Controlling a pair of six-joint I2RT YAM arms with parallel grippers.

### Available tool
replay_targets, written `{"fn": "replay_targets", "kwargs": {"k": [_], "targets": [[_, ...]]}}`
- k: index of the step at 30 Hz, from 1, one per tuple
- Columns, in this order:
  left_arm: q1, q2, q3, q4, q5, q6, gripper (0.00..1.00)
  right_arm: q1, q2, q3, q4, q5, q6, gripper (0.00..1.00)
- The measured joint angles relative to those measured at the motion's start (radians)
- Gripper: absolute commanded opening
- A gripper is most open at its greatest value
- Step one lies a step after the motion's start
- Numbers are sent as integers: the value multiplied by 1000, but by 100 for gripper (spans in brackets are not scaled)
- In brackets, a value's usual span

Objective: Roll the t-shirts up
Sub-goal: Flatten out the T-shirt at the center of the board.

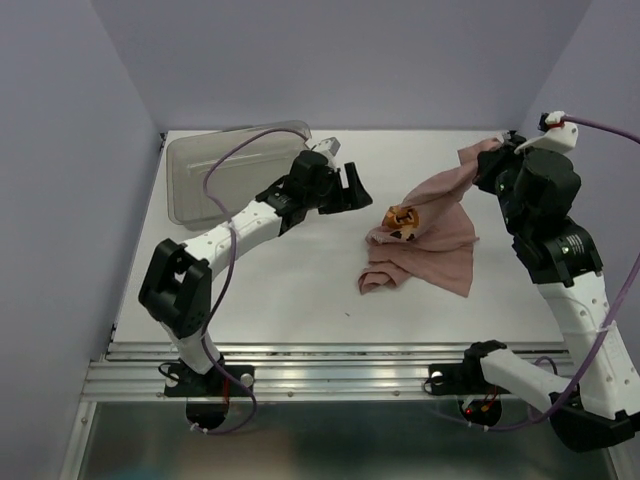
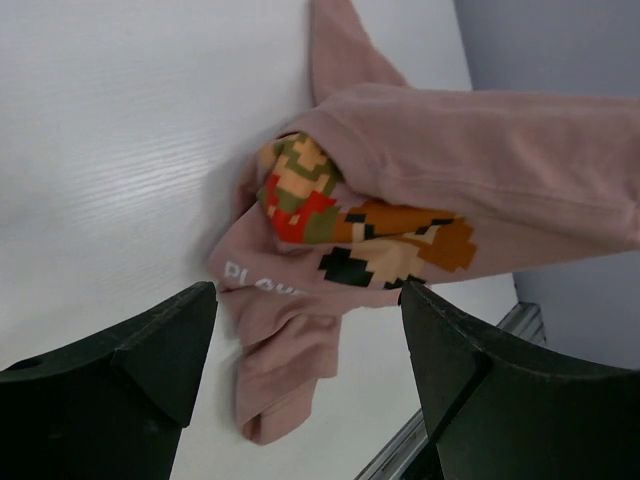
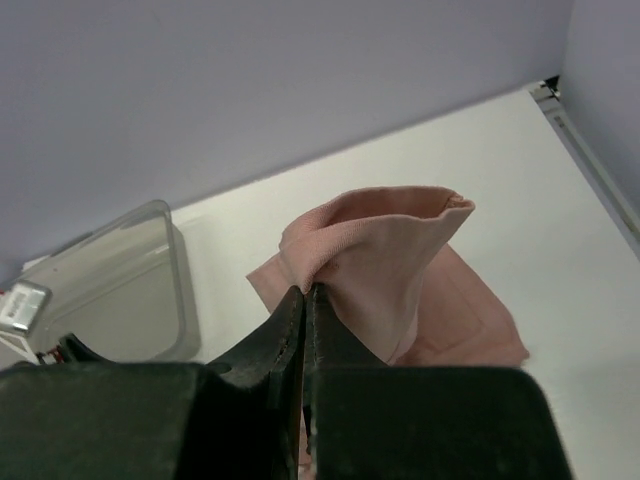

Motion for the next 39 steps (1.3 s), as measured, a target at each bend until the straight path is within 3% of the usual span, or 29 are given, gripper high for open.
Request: {"fn": "replay_targets", "kwargs": {"k": [7,16,25,28,31,32,33,39], "targets": [[-6,193,182,89,161,-27,89,0,-63,-61,-131,91,28,1],[-58,396,306,105,294,-32,89,0,-87,-72,-196,117,58,1],[-105,505,397,154,338,-85,78,0,-61,-83,-200,109,72,1],[-110,539,431,160,343,-100,63,0,-58,-93,-205,102,76,1],[-115,568,453,175,349,-124,32,0,-53,-100,-205,95,79,1],[-116,573,453,183,350,-130,10,0,-53,-103,-205,92,79,1],[-117,576,453,191,352,-135,0,0,-52,-104,-206,89,80,1],[-112,576,452,231,359,-162,0,0,-47,-106,-205,79,83,1]]}}
